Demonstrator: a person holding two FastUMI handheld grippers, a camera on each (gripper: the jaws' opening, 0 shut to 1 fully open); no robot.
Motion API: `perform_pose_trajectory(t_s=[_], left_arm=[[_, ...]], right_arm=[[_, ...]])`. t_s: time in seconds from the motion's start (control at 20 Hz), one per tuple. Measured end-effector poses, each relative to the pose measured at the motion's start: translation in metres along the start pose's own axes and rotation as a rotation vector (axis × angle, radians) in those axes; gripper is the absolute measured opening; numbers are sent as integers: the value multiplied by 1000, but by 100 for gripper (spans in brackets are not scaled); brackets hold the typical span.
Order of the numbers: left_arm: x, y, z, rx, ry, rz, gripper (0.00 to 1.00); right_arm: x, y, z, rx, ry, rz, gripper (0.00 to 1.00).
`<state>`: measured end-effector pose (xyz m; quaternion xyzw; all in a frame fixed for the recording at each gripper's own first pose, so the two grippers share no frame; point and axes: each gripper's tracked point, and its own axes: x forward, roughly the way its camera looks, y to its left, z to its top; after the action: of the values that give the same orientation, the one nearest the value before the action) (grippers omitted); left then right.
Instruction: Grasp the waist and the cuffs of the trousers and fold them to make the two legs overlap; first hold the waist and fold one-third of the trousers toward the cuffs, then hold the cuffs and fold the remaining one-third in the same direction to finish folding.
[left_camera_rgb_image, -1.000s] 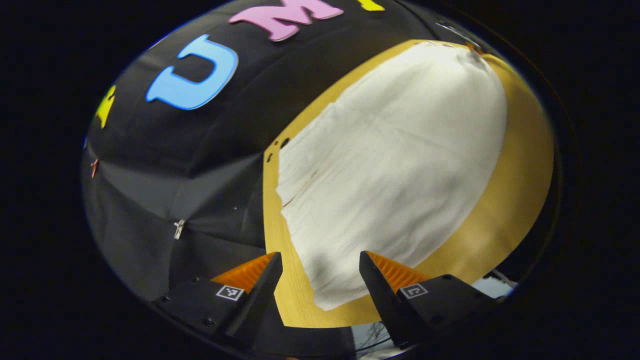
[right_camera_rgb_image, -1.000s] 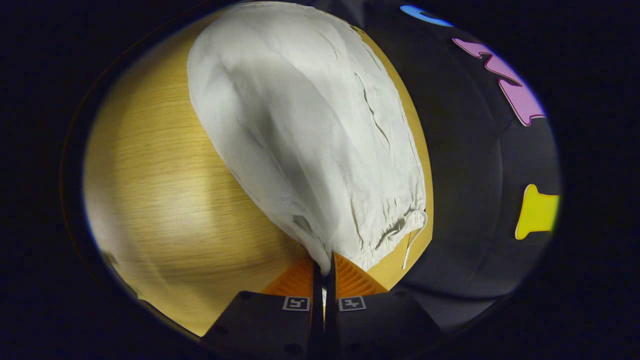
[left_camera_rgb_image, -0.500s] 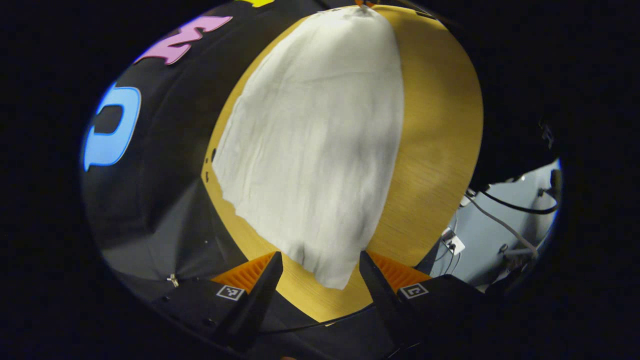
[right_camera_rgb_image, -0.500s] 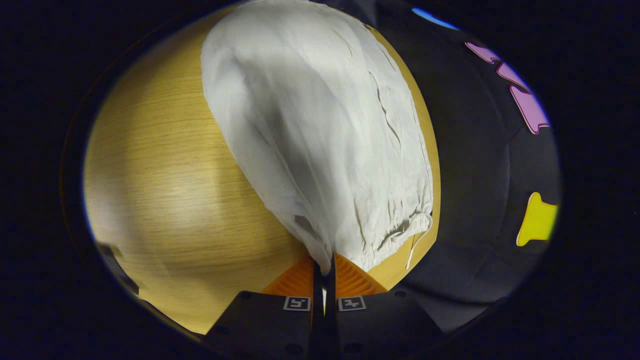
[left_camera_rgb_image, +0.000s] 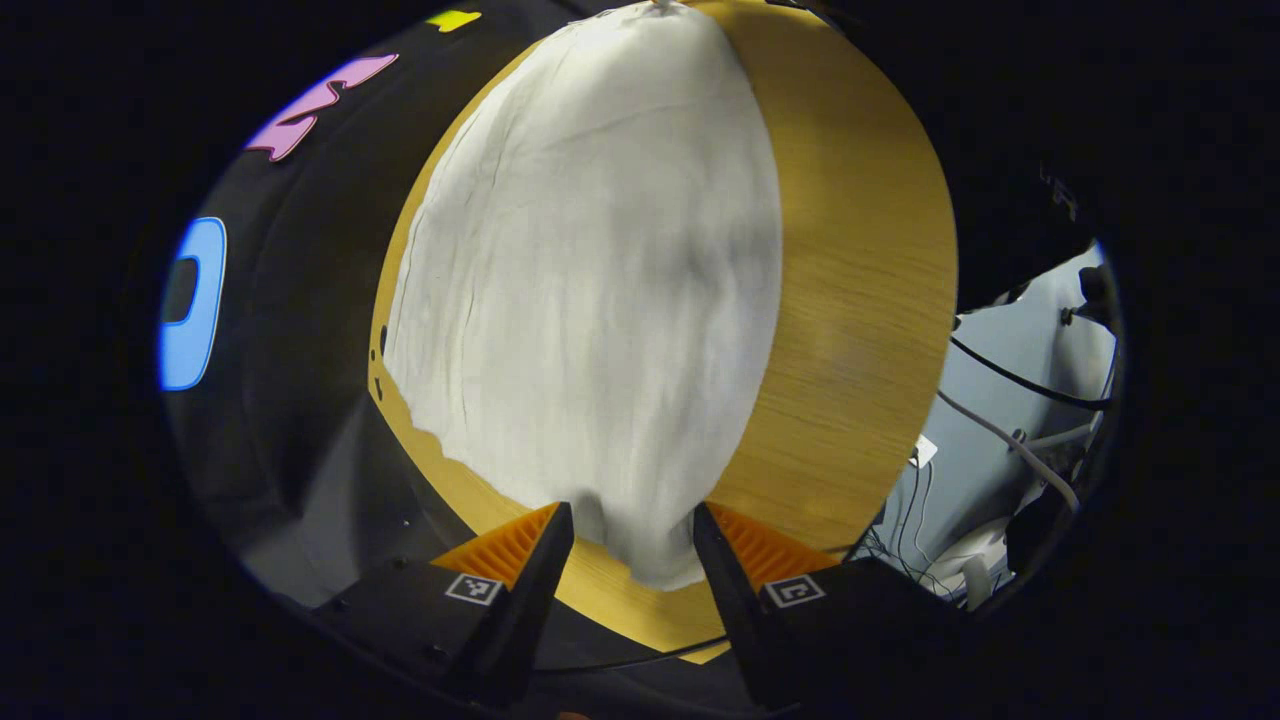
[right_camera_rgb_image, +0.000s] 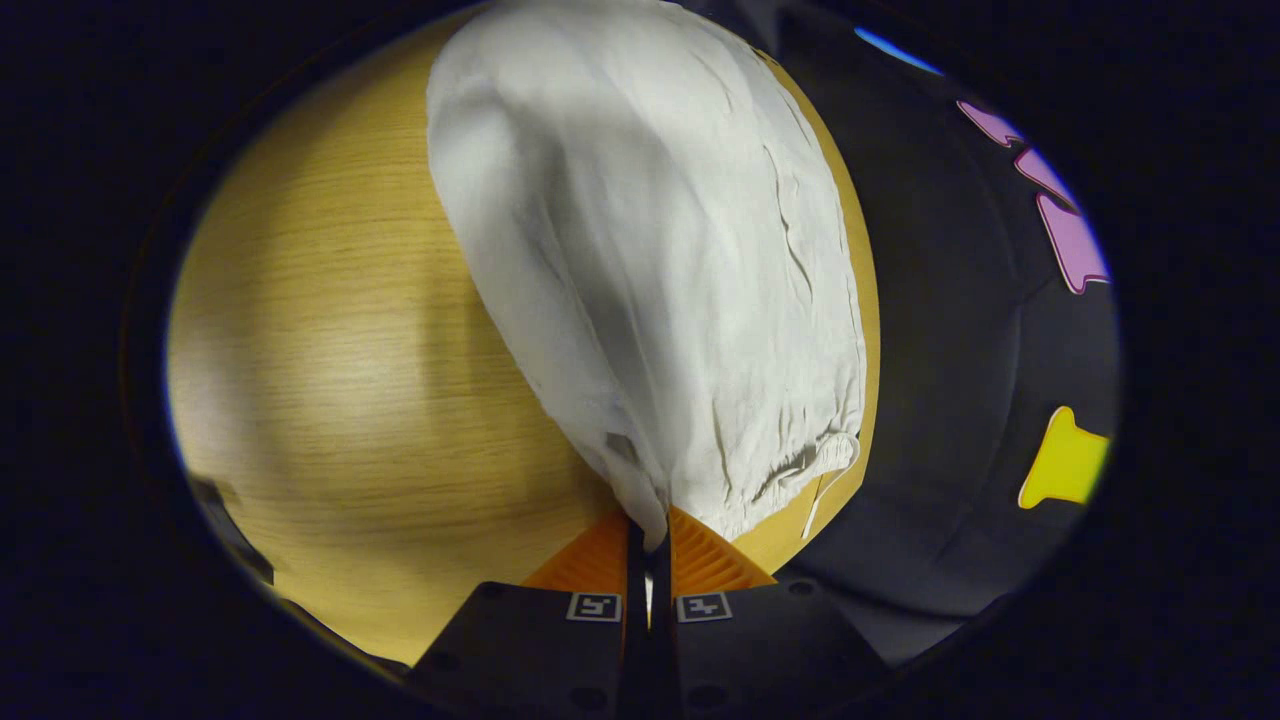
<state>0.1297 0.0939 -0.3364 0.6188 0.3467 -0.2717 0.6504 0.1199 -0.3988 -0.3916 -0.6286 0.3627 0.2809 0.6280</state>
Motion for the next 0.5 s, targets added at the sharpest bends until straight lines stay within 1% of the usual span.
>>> perform_pose_trajectory(t_s=[0.05, 0.15, 0.2, 0.25, 0.35, 0.4, 0.45, 0.5], left_arm=[[6, 6, 2, -12, 9, 4, 79], [20, 21, 2, -28, 23, 38, 57], [25, 25, 5, -37, 29, 55, 52], [27, 27, 7, -42, 31, 70, 43], [35, 31, 12, -57, 36, 91, 33], [39, 33, 12, -64, 38, 99, 21], [46, 35, 12, -69, 40, 109, 13], [41, 37, 11, -69, 40, 124, 12]], right_arm=[[1, 0, 0, -6, 0, -3, 5], [1, 0, 0, -5, 2, -8, 5], [0, 0, -1, 3, 5, -12, 5], [1, -1, -1, 10, 7, -16, 5], [0, -1, -1, 10, 5, -27, 5], [1, -1, -1, 9, 2, -31, 5], [1, -1, -1, 12, 1, -33, 5], [0, -1, 0, 19, 0, -34, 5]])
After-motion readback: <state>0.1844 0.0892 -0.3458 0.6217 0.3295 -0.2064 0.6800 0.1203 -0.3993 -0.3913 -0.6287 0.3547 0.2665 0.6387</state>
